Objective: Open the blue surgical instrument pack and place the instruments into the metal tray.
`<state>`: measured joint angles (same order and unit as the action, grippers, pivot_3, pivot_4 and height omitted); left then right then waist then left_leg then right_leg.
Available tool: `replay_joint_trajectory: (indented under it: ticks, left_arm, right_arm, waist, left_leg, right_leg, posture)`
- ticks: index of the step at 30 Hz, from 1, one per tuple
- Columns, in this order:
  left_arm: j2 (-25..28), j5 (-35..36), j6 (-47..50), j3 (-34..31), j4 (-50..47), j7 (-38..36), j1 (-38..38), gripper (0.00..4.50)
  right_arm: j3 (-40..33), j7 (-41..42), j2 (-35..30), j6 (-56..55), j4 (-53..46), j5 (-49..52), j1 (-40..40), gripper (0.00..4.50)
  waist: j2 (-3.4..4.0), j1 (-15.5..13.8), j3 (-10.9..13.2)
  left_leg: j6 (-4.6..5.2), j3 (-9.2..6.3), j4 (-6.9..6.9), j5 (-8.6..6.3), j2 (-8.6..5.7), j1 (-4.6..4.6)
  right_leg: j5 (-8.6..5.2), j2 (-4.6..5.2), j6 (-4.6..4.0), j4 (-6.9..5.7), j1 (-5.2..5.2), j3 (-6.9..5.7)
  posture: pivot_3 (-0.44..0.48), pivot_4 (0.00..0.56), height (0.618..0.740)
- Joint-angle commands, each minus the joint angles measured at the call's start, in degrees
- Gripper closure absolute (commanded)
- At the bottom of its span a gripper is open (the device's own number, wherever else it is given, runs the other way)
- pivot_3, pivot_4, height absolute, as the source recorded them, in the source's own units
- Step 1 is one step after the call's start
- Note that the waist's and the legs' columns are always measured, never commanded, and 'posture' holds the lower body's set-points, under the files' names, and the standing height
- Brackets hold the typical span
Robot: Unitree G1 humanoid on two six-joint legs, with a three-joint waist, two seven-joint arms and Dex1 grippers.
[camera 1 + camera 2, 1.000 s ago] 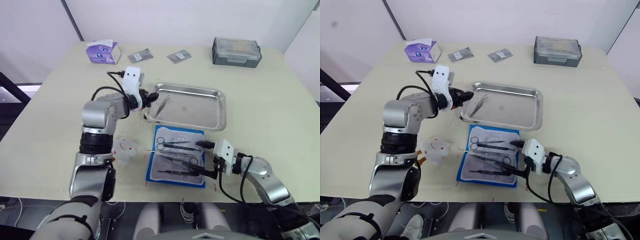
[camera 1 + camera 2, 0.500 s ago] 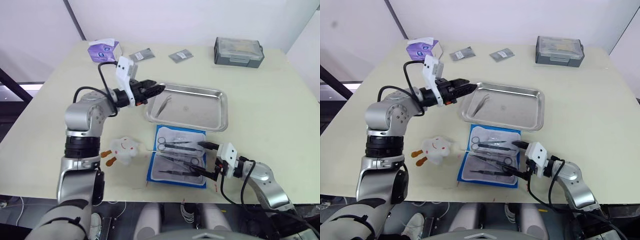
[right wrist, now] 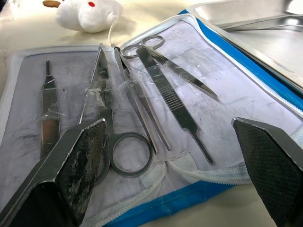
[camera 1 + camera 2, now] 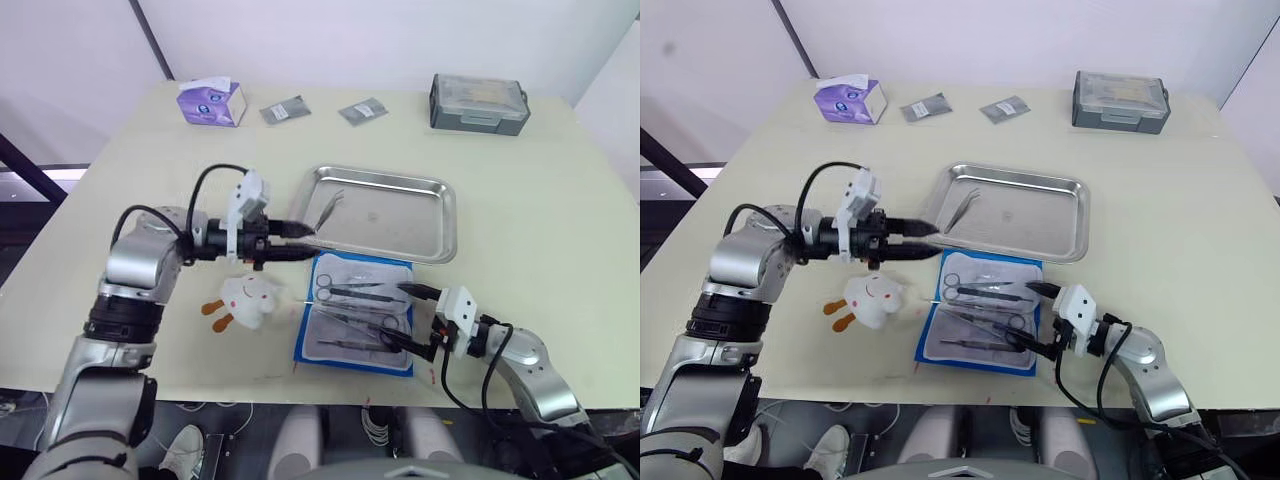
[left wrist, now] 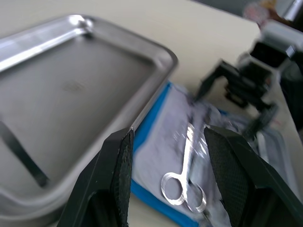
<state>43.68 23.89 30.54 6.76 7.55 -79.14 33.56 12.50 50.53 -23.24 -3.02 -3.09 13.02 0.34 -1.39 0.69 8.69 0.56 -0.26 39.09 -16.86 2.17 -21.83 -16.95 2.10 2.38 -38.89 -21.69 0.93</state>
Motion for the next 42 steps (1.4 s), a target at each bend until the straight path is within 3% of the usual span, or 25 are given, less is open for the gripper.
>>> replay_joint_trajectory:
  ticks: [1,7,25,27,28,32,42]
  left_arm:
    - [-0.2,-5.4,-7.5,3.9,1.9,-1.8,1.4,2.01]
    - [-3.7,-12.4,-14.1,9.3,6.9,-1.4,4.9,2.01]
    - [-10.0,-17.8,-21.4,13.8,15.3,-4.8,8.8,2.01]
    - [-11.0,-16.8,-19.9,13.0,16.8,-5.5,9.4,2.65]
    - [-11.2,-16.3,-19.3,12.8,17.4,-6.1,9.5,2.73]
    - [-12.3,-13.3,-14.3,10.7,19.5,-7.6,11.0,4.31]
    - [-12.6,-16.4,-18.0,12.3,20.1,-8.4,10.3,4.42]
  right_arm:
    - [1.7,0.2,-0.1,1.9,2.5,-1.2,2.0,0.0]
    - [2.0,-0.1,0.1,1.4,3.1,-2.0,1.3,0.0]
    - [2.4,-0.9,0.3,1.7,3.2,-2.8,1.4,0.0]
    - [2.5,-1.0,0.4,1.7,3.2,-2.9,1.3,0.0]
    - [2.6,-1.0,0.4,1.7,3.2,-2.9,1.3,0.0]
    - [2.7,-1.1,0.4,1.9,3.1,-3.1,1.4,0.0]
    - [2.7,-1.1,0.3,2.0,2.8,-3.2,1.4,0.0]
  waist:
    - [-0.01,-0.1,0.0]
    - [-0.01,0.1,0.0]
    - [-0.01,0.2,0.0]
    - [-0.01,0.1,0.0]
    - [-0.02,0.1,0.0]
    - [-0.02,0.3,0.0]
    - [-0.02,0.3,0.0]
  left_leg:
    - [0.0,0.0,0.0,0.0,0.0,0.0]
    - [0.01,0.01,0.0,0.0,-0.01,0.0]
    - [0.01,0.0,0.01,0.0,0.03,0.02]
    - [0.02,-0.01,0.01,0.0,0.03,0.02]
    - [0.02,-0.01,0.01,0.0,0.03,0.02]
    - [0.02,-0.01,0.01,0.0,0.03,0.03]
    - [0.02,-0.01,0.01,0.0,0.03,0.03]
  right_leg:
    - [0.0,0.0,0.0,0.0,0.0,0.0]
    - [0.0,-0.03,0.0,0.0,0.01,0.02]
    - [0.0,-0.1,0.0,-0.02,0.01,0.03]
    - [0.0,-0.1,0.0,-0.03,0.01,0.02]
    - [0.0,-0.1,0.0,-0.03,0.01,0.02]
    - [0.0,-0.11,0.0,-0.04,0.01,0.03]
    - [0.0,-0.11,0.0,-0.04,0.01,0.03]
  posture:
    - [0.0,0.15,0.74]
    - [0.0,0.15,0.74]
    - [0.0,0.15,0.74]
    - [0.0,0.15,0.74]
    - [0.0,0.15,0.74]
    - [0.0,0.15,0.74]
    - [0.0,0.15,0.74]
